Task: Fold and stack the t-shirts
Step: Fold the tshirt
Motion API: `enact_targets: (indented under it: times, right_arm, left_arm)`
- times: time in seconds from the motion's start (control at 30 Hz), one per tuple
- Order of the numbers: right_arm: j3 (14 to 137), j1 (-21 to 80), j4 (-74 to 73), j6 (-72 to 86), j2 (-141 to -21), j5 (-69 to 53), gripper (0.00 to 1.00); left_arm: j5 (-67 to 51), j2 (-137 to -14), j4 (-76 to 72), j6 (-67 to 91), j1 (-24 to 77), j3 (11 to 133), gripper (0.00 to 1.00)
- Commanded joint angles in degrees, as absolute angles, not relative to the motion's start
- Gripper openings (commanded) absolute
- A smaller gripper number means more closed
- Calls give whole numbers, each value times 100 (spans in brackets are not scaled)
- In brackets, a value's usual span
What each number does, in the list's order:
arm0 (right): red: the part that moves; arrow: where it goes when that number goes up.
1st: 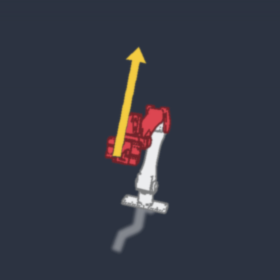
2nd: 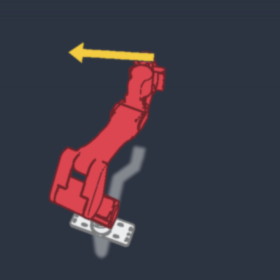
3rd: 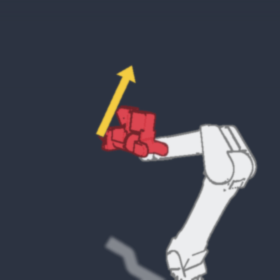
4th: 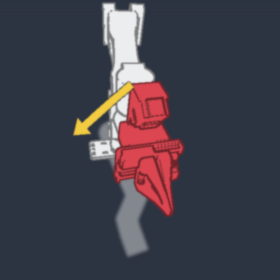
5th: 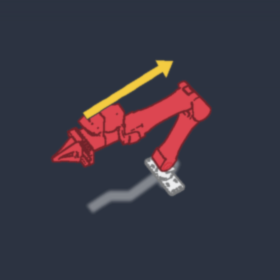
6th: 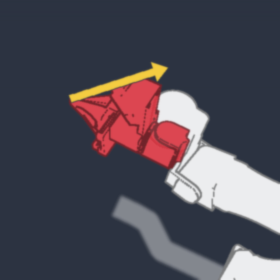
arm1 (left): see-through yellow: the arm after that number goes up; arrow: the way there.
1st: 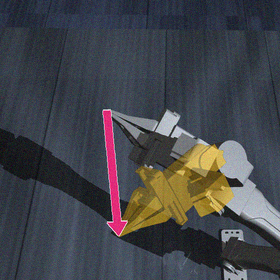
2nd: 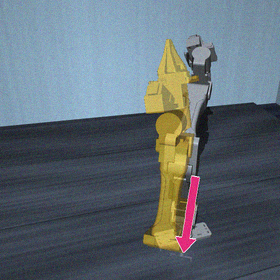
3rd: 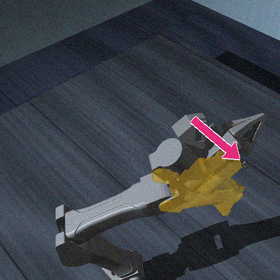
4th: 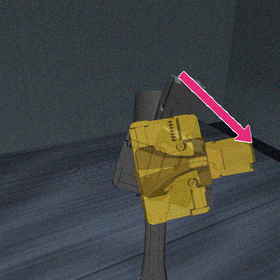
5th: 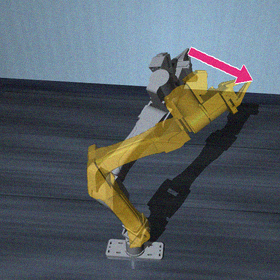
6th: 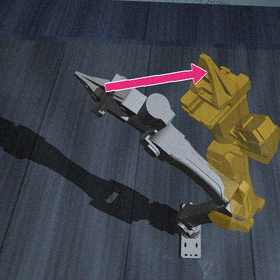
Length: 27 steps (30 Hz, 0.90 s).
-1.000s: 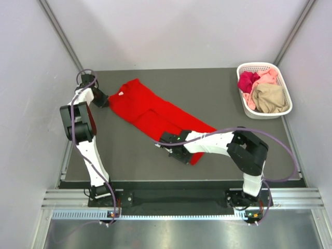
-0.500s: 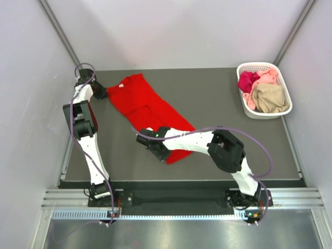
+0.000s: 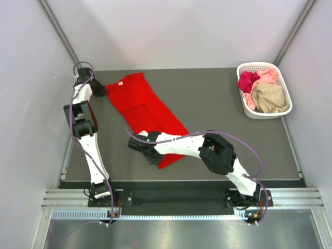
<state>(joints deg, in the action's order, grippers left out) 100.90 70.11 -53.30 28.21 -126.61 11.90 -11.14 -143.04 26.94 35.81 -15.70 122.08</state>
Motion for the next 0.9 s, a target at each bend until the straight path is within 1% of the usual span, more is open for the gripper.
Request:
enact_targets:
  times: [0.0,0.17,0.23,0.27,0.33,0.37,0.4,0.43,0.47,0.5,0.57,0.77,0.8,0.87]
  right_arm:
    - [10450,7093,-5028,3330,-12735,1195,4]
    - [10599,7093,-4659,3761,-12823,1169,8]
    - [10661,7093,-4632,3841,-12832,1125,14]
    - [10661,7093,-4623,3858,-12806,1169,15]
    - [10626,7067,-4623,3832,-12604,1414,23]
    - [10591,7049,-4614,3806,-12508,1459,26]
    - [10478,7005,-4545,3719,-12307,1485,33]
    - [10416,6970,-4518,3700,-12209,1494,36]
    - [10345,6935,-4491,3700,-12121,1494,37]
    - [10153,6908,-4456,3657,-11920,1425,38]
    - [9950,6803,-4290,3525,-11595,1214,38]
    - [9221,6627,-4218,3217,-11066,1028,30]
    - [9046,6566,-4236,3165,-10926,1046,28]
    - [8817,6434,-4158,3147,-10628,976,27]
  left_arm:
    - [-1028,-14423,2435,3472,-1775,12419,0]
    - [-1160,-14502,2399,3577,-1811,12498,0]
    - [-1309,-14537,2461,3560,-1819,12612,0]
    - [-1318,-14555,2522,3525,-1819,12647,2]
    - [-1240,-14450,2689,3446,-1819,12656,16]
    - [-1083,-14310,2742,3419,-1819,12621,24]
    - [-985,-14222,2760,3375,-1819,12499,35]
    - [-897,-14125,2803,3358,-1811,12420,40]
    - [-749,-13967,2821,3349,-1811,12349,41]
    - [-730,-13905,2847,3331,-1828,12253,44]
    - [-695,-13791,2943,3261,-1828,12243,45]
    - [-493,-13405,3541,3199,-1819,12138,46]
    - [-336,-13308,3716,3234,-1819,11920,45]
    - [-377,-12983,3858,3392,-1828,11386,46]
